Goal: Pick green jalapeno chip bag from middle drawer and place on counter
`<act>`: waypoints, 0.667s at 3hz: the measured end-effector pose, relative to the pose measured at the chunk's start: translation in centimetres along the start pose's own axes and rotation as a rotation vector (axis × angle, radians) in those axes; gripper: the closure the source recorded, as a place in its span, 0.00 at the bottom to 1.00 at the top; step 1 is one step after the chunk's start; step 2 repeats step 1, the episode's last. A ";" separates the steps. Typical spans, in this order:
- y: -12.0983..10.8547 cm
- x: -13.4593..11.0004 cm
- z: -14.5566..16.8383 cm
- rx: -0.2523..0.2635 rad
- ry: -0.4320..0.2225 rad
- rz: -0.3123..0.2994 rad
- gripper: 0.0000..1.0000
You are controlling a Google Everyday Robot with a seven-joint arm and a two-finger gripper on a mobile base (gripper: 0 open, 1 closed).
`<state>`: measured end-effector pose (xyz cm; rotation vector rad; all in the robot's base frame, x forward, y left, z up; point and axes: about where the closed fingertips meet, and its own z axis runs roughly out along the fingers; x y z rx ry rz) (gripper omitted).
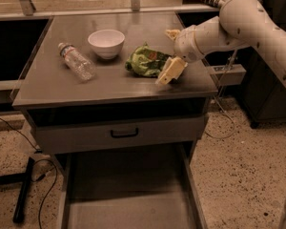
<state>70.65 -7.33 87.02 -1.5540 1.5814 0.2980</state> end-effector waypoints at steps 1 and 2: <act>0.0 0.0 0.0 0.000 0.000 0.000 0.00; 0.0 0.0 0.0 0.000 0.000 0.000 0.00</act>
Offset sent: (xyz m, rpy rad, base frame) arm 0.0000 0.0000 0.0000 0.0000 0.0000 0.0000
